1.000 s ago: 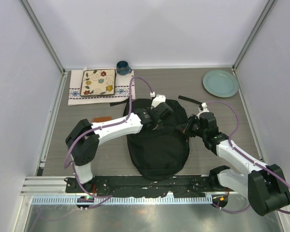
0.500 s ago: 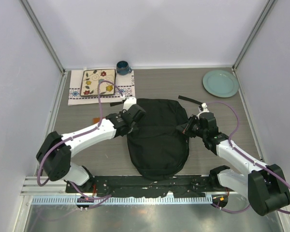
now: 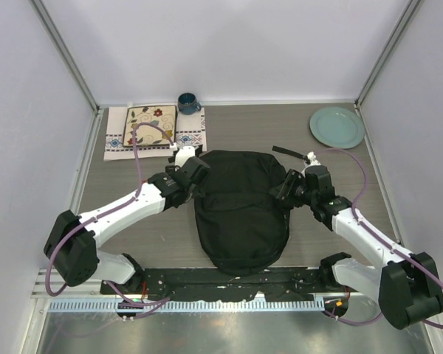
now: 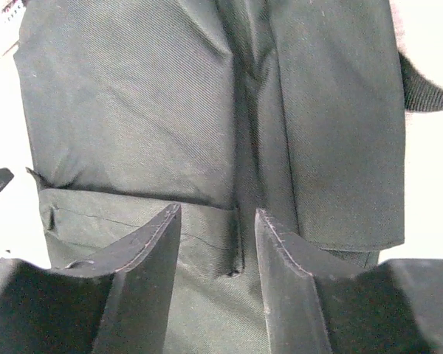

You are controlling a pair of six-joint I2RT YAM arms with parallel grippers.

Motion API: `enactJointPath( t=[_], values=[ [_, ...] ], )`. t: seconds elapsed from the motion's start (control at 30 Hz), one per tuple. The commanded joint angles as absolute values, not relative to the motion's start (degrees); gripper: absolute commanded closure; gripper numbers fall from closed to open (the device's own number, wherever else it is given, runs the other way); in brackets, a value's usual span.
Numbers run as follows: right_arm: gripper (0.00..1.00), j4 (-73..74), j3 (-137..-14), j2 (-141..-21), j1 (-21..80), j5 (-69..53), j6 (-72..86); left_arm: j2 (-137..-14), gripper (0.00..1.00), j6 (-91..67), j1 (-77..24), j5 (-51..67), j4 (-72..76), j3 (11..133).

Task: Pack the student bag
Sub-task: Unzip the student bag at the center of the board.

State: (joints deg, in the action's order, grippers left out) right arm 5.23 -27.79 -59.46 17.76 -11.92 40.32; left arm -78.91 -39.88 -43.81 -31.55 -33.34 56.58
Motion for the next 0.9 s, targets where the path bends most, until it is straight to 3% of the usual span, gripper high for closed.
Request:
enactJointPath(
  t=[0.0,0.13,0.3,0.47,0.6,0.87],
  values=[
    [0.48,11.1,-35.7,-57.7,17.4,-9.0,33.6,-74.8,0.28,-40.3,-43.9,-31.7,-33.9,58.6],
    [0.44,14.7,-39.9,-58.1,17.4,-6.9,32.2,-71.9,0.11,-40.6,-43.9,-31.2,-35.5,58.8],
    [0.42,14.2,-41.8,-60.1,17.5,-9.6,32.2,-68.3,0.00,-42.0,-43.7,-32.2,-38.2,59.0],
    [0.41,11.9,-44.7,-62.1,18.9,-14.5,32.8,-63.6,0.00,-42.7,-35.9,-29.5,-38.9,55.2],
    [0.40,10.5,-48.9,-66.1,28.0,-12.4,33.3,-58.7,0.00,-43.9,-25.7,-23.9,-35.1,48.6],
    [0.40,0.4,-60.9,-86.4,40.4,-11.9,39.6,-56.5,0.00,-47.0,-6.6,-12.5,-25.1,38.9]
  ],
)
